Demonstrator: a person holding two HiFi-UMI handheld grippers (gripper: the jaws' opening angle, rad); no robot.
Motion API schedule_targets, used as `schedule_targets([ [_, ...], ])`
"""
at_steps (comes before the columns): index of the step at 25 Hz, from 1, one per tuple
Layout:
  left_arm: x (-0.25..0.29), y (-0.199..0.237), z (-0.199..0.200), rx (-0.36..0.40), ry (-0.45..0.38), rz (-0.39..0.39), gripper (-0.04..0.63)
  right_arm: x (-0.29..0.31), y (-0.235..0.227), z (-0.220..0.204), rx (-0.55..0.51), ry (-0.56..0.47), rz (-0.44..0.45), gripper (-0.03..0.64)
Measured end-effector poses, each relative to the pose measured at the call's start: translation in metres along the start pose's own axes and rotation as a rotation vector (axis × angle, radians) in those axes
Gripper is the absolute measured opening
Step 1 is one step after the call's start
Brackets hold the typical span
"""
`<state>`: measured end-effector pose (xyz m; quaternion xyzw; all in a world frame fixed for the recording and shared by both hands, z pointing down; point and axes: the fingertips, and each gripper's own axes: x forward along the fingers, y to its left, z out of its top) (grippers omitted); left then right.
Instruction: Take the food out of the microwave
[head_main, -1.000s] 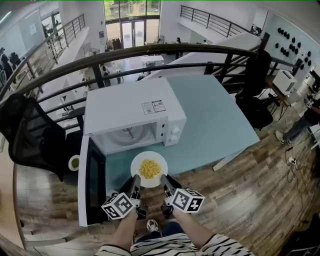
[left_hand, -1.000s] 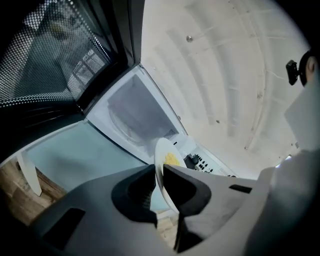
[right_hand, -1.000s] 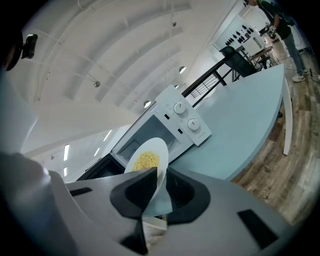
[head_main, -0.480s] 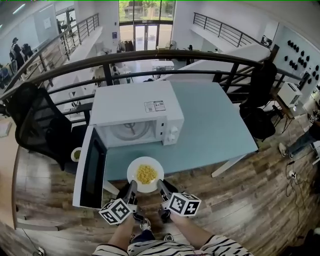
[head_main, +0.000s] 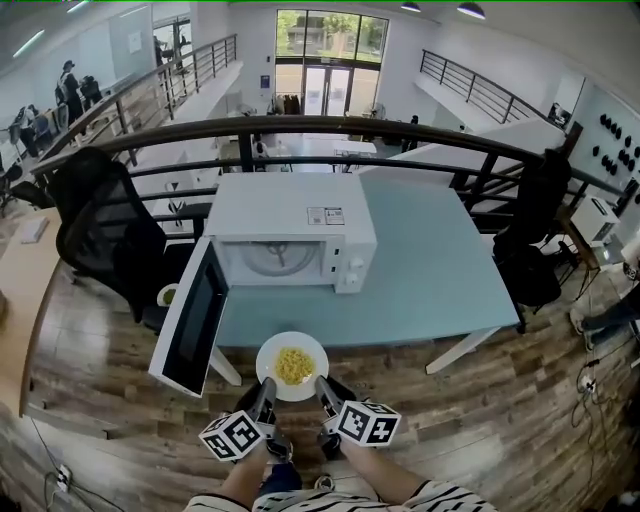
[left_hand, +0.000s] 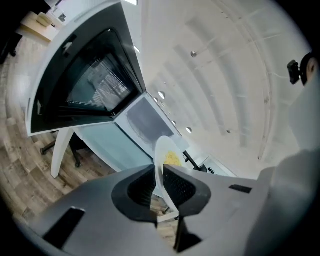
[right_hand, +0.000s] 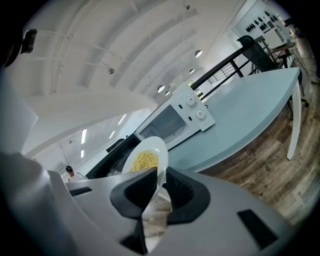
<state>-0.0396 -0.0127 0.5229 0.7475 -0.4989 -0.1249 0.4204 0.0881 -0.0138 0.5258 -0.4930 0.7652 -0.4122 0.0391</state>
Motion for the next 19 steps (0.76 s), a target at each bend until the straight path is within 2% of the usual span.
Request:
schedule_targets([
  [10, -0.044, -0.006, -0.024, 0.001, -0.014, 0.024, 0.059, -0.034, 0.009, -0.029, -0.019, 0.03, 0.024, 0.068],
  [19, -0.065, -0.016, -0.035, 0.013, -0.015, 0.02, 0.058, -0.056, 0.014, -0.038, -0.031, 0.036, 0.034, 0.068],
])
